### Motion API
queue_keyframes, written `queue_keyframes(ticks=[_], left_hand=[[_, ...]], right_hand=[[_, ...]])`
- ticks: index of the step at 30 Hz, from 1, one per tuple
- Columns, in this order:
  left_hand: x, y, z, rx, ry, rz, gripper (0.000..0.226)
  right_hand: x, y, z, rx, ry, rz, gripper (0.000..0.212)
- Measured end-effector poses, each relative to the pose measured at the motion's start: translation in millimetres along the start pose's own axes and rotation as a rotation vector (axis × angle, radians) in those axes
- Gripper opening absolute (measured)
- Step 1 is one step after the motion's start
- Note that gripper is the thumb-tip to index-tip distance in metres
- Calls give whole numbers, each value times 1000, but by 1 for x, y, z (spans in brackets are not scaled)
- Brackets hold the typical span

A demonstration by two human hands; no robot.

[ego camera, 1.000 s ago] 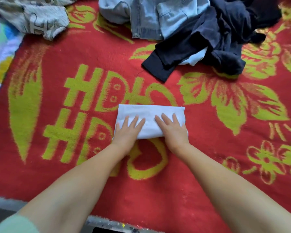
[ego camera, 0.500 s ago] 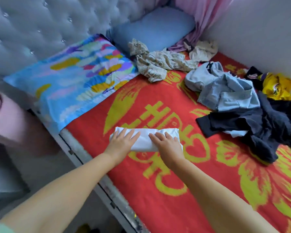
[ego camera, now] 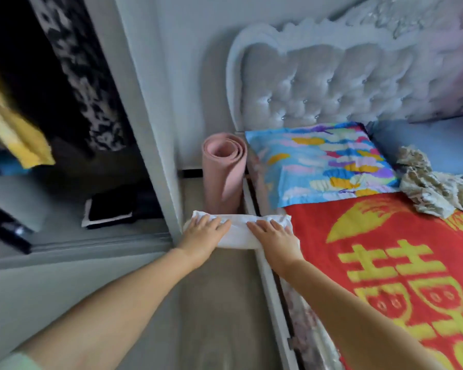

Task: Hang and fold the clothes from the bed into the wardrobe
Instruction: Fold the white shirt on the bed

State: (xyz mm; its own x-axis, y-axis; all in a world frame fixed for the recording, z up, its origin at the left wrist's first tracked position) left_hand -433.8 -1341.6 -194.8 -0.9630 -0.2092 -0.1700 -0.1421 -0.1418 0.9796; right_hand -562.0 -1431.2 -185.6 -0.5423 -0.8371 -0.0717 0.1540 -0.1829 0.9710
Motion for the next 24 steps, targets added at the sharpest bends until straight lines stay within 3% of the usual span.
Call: queue_keyframes(ticks=[2, 10, 17, 24], left_hand=[[-63, -7, 58, 43, 91, 11, 62], [-253, -55, 226, -99, 357, 24, 77], [-337, -118, 251, -270, 481, 138, 76], [-434, -189, 190, -338, 502, 157, 74]], right_hand=[[-78, -4, -21, -26, 83, -5, 71], [-328, -13, -88, -131, 369, 6, 76], [-414, -30, -157, -178, 507, 75, 77], [-447, -63, -284, -258, 525, 25, 79]])
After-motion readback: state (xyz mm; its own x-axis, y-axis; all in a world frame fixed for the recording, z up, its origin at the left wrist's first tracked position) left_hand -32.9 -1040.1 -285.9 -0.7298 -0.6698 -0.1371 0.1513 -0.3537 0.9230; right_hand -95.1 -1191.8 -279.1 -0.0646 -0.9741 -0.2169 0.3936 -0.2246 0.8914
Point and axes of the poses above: each hand's wrist, its own z-axis away from the middle knuckle, its own y-axis out of the back of the hand, x = y × z, the point moved 6 cm from there along -z, towards the middle knuckle, and after that the axes turned 3 degrees about -z, right-handed, at the moved point
